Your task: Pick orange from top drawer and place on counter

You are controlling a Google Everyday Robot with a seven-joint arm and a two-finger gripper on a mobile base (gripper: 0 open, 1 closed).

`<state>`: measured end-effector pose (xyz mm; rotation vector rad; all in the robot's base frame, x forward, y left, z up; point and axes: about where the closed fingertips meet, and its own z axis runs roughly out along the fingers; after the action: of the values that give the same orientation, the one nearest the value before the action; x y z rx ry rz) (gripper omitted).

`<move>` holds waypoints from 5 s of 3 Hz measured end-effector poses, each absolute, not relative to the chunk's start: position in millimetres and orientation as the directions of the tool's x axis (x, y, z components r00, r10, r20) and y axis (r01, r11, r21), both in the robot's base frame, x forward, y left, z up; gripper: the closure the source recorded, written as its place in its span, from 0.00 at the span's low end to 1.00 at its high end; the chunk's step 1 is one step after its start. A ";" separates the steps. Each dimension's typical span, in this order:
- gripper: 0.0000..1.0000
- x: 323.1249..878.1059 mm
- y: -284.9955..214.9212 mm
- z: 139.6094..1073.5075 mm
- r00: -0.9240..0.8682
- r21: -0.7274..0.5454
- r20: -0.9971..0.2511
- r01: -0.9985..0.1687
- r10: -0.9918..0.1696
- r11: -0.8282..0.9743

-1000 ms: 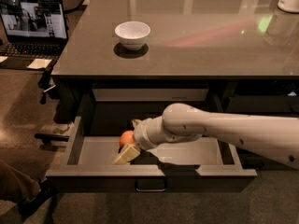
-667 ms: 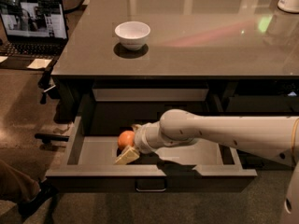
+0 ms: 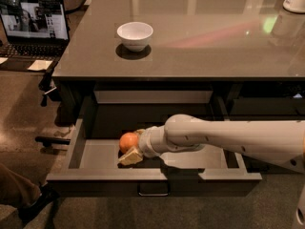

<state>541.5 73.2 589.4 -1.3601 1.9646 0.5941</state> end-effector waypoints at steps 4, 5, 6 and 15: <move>1.00 551.4 42.3 707.8 -0.068 -0.128 -0.884 -0.917 -0.463 0.379; 1.00 575.5 28.2 754.0 -0.040 -0.150 -0.901 -0.906 -0.433 0.396; 1.00 615.0 17.7 789.4 -0.050 -0.168 -0.903 -0.874 -0.427 0.457; 1.00 675.1 -34.7 867.5 -0.074 -0.204 -0.913 -0.767 -0.400 0.608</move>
Offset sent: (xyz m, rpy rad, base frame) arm 0.0052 -0.0310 0.0735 0.1301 -0.2028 -0.0865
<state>675.1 -34.7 867.5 -0.9714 1.6930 0.4004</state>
